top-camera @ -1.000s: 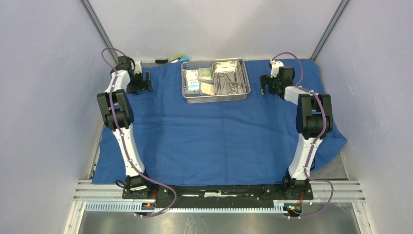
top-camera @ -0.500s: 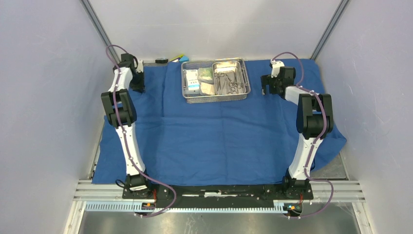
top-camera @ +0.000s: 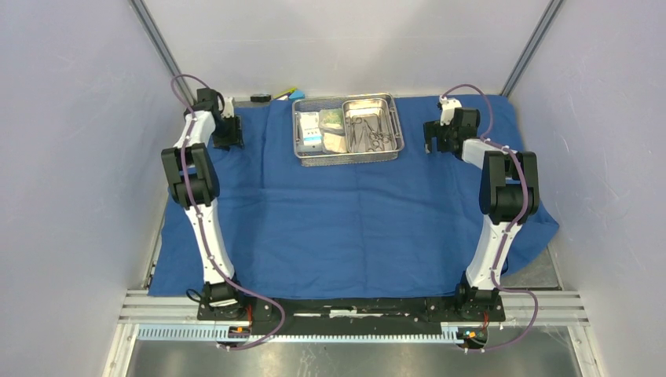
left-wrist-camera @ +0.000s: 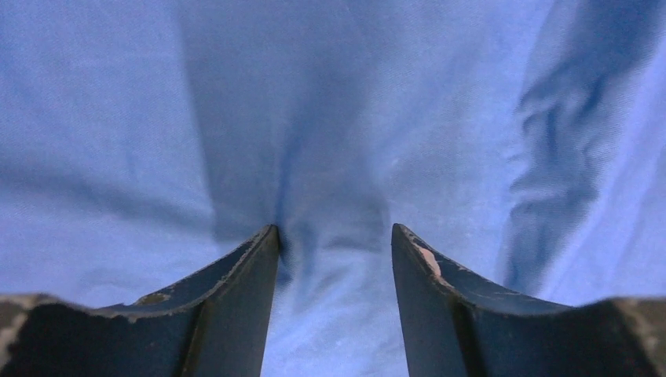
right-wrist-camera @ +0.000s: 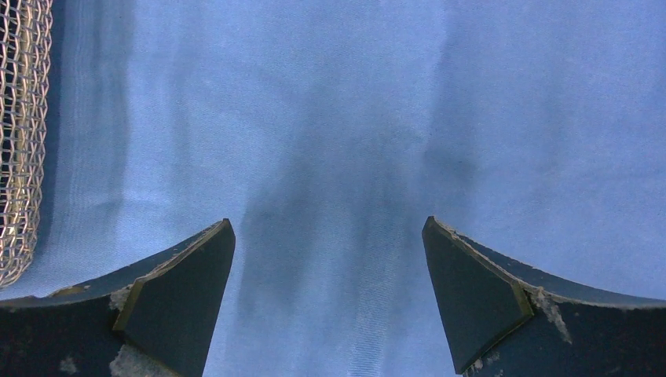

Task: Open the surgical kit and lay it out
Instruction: Smooth out the surgical kit at the center of the board.

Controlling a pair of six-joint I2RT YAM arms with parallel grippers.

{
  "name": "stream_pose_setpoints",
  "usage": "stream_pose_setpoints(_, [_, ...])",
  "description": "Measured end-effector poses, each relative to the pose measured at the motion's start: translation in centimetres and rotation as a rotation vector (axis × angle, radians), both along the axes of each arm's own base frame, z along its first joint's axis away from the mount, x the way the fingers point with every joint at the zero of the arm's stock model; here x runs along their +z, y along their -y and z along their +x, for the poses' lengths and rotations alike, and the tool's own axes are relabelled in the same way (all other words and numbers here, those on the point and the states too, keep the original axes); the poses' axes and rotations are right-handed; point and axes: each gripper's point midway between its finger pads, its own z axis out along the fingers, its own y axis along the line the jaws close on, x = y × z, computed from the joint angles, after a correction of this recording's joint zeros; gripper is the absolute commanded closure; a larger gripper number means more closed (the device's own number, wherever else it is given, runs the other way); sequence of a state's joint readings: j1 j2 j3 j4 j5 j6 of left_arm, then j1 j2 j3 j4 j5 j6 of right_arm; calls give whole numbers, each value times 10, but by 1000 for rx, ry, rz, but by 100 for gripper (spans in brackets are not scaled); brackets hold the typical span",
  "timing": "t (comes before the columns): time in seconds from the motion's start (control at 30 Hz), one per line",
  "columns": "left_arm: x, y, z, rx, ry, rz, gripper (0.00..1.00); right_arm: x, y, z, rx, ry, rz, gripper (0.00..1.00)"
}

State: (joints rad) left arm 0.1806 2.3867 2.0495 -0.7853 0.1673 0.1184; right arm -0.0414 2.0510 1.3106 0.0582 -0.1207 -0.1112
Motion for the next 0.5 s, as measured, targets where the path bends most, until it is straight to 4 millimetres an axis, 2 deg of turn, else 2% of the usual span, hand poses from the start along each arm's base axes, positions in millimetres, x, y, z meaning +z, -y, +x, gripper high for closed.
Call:
stream_pose_setpoints(0.27, [30, 24, 7, 25, 127, -44, 31, 1, -2, -2, 9, -1, 4, 2])
stream_pose_setpoints(0.37, [41, 47, 13, 3, 179, -66, 30, 1, -2, -3, 11, -2, 5, 2])
stream_pose_setpoints(0.5, [45, 82, 21, -45, 213, -87, 29, 1, -3, -3, 13, -2, 7, 2])
